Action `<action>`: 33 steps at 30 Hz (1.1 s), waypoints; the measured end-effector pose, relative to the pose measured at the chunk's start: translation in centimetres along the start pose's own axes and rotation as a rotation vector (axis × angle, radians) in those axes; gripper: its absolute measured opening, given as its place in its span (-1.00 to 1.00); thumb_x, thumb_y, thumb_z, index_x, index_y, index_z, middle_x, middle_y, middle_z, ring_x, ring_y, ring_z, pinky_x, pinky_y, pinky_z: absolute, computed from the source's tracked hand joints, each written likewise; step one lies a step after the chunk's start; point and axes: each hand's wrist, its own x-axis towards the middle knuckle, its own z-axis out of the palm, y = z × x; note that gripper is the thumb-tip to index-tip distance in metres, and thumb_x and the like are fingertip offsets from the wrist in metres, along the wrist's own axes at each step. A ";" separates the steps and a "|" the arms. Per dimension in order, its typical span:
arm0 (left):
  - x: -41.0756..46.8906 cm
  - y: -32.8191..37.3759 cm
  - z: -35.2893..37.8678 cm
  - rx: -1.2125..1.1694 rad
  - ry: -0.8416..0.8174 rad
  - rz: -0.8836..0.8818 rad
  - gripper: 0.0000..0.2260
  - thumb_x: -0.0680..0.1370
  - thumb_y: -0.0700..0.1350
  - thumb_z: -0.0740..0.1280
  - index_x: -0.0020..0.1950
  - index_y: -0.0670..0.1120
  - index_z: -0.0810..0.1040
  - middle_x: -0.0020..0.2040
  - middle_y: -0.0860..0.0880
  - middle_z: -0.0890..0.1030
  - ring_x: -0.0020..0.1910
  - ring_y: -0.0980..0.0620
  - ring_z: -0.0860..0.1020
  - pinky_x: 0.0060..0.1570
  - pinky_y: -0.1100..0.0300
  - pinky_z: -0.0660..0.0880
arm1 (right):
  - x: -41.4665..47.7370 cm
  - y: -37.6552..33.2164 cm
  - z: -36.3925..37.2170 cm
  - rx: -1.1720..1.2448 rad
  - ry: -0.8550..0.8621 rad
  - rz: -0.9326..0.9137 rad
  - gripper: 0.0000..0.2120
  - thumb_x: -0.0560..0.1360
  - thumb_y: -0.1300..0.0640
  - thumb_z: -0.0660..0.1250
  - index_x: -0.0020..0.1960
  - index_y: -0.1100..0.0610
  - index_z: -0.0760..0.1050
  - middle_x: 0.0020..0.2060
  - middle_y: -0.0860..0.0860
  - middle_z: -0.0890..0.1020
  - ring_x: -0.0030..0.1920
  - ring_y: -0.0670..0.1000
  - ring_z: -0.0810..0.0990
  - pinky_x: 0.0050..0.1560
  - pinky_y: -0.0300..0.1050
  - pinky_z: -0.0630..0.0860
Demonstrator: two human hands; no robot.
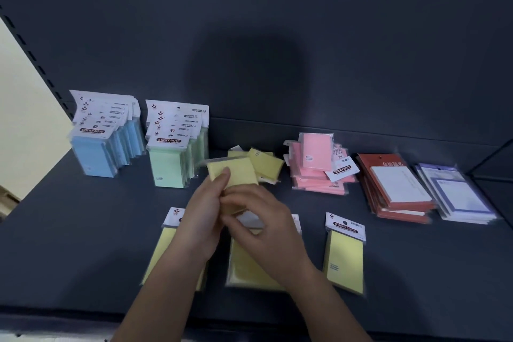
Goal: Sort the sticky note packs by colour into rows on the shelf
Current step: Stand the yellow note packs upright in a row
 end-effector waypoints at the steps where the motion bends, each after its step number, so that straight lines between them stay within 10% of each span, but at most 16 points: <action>1: -0.2 0.0 -0.5 0.022 0.029 0.039 -0.84 0.58 -0.06 0.22 -0.09 -0.10 0.52 -0.35 0.03 0.61 -0.36 0.12 0.60 -0.38 0.30 0.49 | -0.2 -0.1 0.0 0.091 0.023 0.065 -0.85 0.44 0.22 0.34 0.00 0.13 0.59 0.02 -0.06 0.59 0.09 -0.09 0.54 0.15 -0.21 0.44; 8: -2.6 0.2 -4.5 0.235 0.044 0.253 -0.79 0.57 -0.33 0.18 0.11 -0.09 0.47 -0.12 0.11 0.67 -0.15 0.16 0.61 -0.20 0.29 0.53 | -0.5 -0.3 1.3 0.349 0.135 0.548 -0.75 0.45 0.31 0.36 -0.07 -0.04 0.50 -0.11 -0.06 0.59 -0.10 -0.17 0.54 0.01 -0.20 0.50; 16: -3.8 -0.3 -8.6 0.599 0.225 0.336 -0.63 0.49 -0.32 0.35 0.20 0.04 0.45 -0.08 0.02 0.62 -0.07 0.03 0.56 -0.05 0.20 0.45 | -1.2 -1.5 4.2 0.199 0.010 0.604 -0.78 0.45 0.28 0.37 -0.01 -0.01 0.49 -0.24 -0.07 0.50 -0.32 -0.22 0.46 -0.24 -0.44 0.39; 33: -5.9 -1.3 -9.9 1.113 0.360 0.281 -0.62 0.49 -0.19 0.37 0.29 -0.05 0.42 0.05 0.01 0.42 0.00 0.03 0.44 -0.08 0.17 0.35 | -0.6 -1.4 6.3 -0.280 -0.227 0.461 -0.70 0.51 0.34 0.20 0.22 0.18 0.46 0.21 0.03 0.37 0.21 -0.02 0.39 0.13 -0.41 0.22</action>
